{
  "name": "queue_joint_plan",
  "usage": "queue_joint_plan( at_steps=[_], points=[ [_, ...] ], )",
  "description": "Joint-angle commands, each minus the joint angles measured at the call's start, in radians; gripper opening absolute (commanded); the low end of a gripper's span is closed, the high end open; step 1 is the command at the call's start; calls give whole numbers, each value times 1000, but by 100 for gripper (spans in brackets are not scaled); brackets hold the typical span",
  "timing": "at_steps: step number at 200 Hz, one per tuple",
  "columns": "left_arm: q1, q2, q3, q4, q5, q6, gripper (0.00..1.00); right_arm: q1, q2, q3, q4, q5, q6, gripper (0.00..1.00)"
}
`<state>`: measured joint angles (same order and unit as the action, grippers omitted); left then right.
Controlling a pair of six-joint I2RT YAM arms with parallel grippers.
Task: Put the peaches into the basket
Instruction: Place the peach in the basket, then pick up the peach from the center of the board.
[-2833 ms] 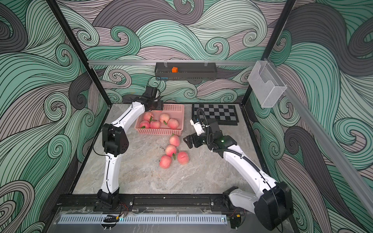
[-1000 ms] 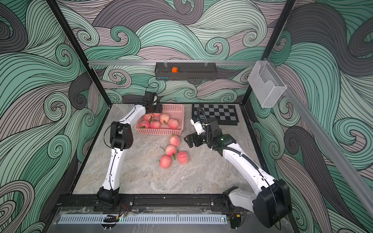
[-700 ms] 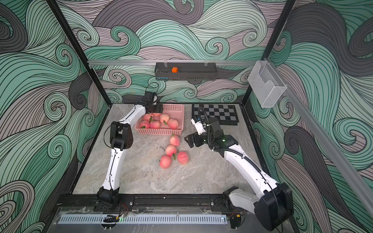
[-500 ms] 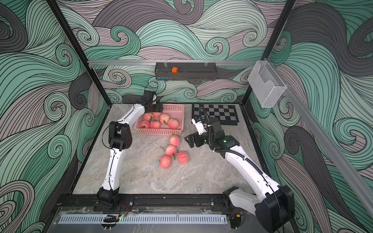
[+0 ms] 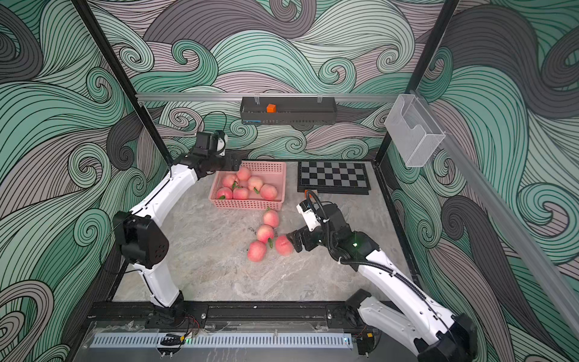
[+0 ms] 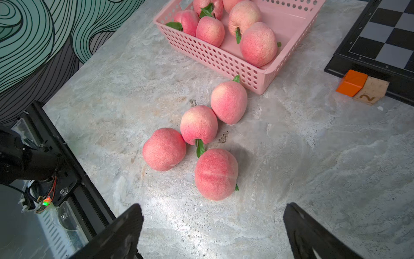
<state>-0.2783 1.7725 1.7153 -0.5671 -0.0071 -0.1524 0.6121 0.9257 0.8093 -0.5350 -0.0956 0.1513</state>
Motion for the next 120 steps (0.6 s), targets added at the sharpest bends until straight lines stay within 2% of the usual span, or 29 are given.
queue_joint_plan(
  at_steps=[1,55,120],
  points=[
    [-35,-131,-125,-22,-23,-29,91,45,-32,-12,-18,69,35,99],
    [-194,-451,-430,-60,-70,-86,91,120,-50,-58,-20,121,56,99],
    [-296,-652,-710,-115,-31,-232,91,150,-11,-87,-17,127,61,99]
  ],
)
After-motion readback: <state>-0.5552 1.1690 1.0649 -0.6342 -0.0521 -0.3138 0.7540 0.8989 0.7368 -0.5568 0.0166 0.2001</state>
